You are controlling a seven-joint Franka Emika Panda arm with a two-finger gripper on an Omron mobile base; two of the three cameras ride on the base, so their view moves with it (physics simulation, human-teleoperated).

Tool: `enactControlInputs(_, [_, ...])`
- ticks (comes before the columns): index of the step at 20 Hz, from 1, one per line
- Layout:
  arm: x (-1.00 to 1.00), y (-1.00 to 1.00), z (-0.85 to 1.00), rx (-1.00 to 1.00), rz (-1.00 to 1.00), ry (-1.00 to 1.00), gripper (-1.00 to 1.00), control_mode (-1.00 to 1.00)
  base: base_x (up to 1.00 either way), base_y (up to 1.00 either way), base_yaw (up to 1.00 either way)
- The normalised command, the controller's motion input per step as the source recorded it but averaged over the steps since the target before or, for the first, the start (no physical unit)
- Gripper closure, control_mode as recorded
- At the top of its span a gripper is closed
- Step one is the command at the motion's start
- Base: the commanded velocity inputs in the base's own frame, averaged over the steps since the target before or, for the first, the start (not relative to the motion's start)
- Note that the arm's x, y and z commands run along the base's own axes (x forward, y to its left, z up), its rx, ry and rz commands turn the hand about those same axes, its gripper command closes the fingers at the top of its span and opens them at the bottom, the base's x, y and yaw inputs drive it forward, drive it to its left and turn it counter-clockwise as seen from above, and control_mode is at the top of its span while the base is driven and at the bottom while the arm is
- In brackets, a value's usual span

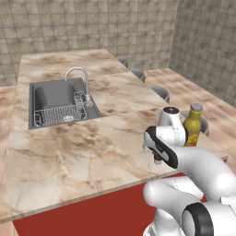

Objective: Move the drinks to the dining counter.

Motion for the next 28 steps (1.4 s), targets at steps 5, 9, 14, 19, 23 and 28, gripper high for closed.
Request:
enactControlInputs(5, [0.02, 0.0, -0.13, 0.0, -0.01, 0.0, 1.0, -1.0, 0.0, 0.0, 0.0])
enactControlInputs(9, [0.0, 0.0, -0.07, 0.0, 0.0, 0.0, 1.0, -1.0, 0.0, 0.0, 0.0])
enactControlInputs(14, [0.0, 0.0, 0.0, 0.0, 0.0, 0.0, 1.0, -1.0, 0.0, 0.0, 0.0])
enactControlInputs(19, [0.0, 0.0, 0.0, 0.0, 0.0, 0.0, -1.0, -1.0, 0.0, 0.0, 0.0])
enactControlInputs(23, [0.0, 0.0, 0.0, 0.0, 0.0, 0.0, -1.0, -1.0, 0.0, 0.0, 0.0])
enactControlInputs(28, [0.0, 0.0, 0.0, 0.0, 0.0, 0.0, -1.0, -1.0, 0.0, 0.0, 0.0])
